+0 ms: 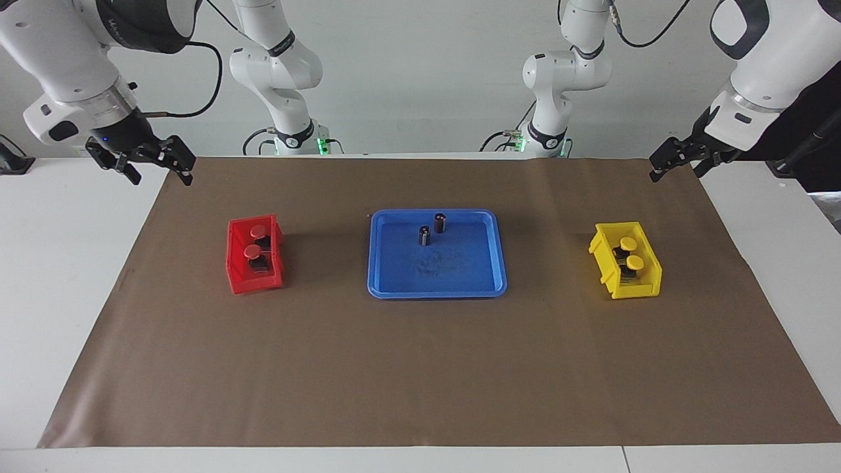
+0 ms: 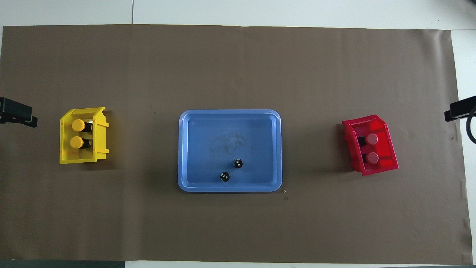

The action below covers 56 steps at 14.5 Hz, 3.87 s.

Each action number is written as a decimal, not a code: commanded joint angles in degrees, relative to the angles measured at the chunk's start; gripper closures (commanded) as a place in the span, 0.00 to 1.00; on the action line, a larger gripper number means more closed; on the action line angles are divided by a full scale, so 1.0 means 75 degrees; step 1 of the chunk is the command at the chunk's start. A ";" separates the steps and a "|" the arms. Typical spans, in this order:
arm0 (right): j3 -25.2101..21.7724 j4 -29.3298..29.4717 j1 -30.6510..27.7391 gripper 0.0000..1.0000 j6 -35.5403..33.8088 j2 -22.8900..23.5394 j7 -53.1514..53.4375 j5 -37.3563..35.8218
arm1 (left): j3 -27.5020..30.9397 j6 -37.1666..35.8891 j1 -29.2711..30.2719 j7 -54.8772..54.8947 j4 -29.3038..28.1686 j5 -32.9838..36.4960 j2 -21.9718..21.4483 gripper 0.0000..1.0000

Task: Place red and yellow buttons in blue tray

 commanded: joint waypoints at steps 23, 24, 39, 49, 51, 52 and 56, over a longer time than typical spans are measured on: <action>0.0017 -0.3023 0.0553 0.24 0.3795 0.0087 -0.0177 0.0416 | 0.0023 0.0360 0.0130 0.1276 -0.0504 0.0142 -0.0330 0.00; 0.0017 -0.3246 0.0658 0.31 0.4123 0.0227 -0.0177 0.0439 | 0.0023 0.0359 0.0142 0.1334 -0.0493 0.0142 -0.0330 0.00; 0.0052 -0.4232 0.1010 0.41 0.5322 0.0674 -0.0200 0.0580 | 0.0011 0.0278 0.0060 0.1265 -0.0493 0.0131 -0.0342 0.00; 0.0052 -0.4572 0.0882 0.43 0.5193 0.0545 -0.0611 0.0580 | -0.0012 0.0311 0.0107 0.1253 -0.0912 0.0084 -0.0575 0.00; 0.0040 -0.4608 0.0882 0.44 0.5112 0.0498 -0.0623 0.0580 | -0.0012 0.1024 0.0002 0.0868 -0.1323 0.0084 -0.0670 0.01; 0.0040 -0.4643 0.0882 0.45 0.5111 0.0486 -0.0623 0.0580 | -0.0024 0.1155 0.0001 0.0727 -0.1440 0.0084 -0.0705 0.01; 0.0040 -0.4748 0.0882 0.48 0.5064 0.0439 -0.0623 0.0568 | -0.0024 0.2872 -0.0045 0.0714 -0.2479 0.0107 -0.0284 0.01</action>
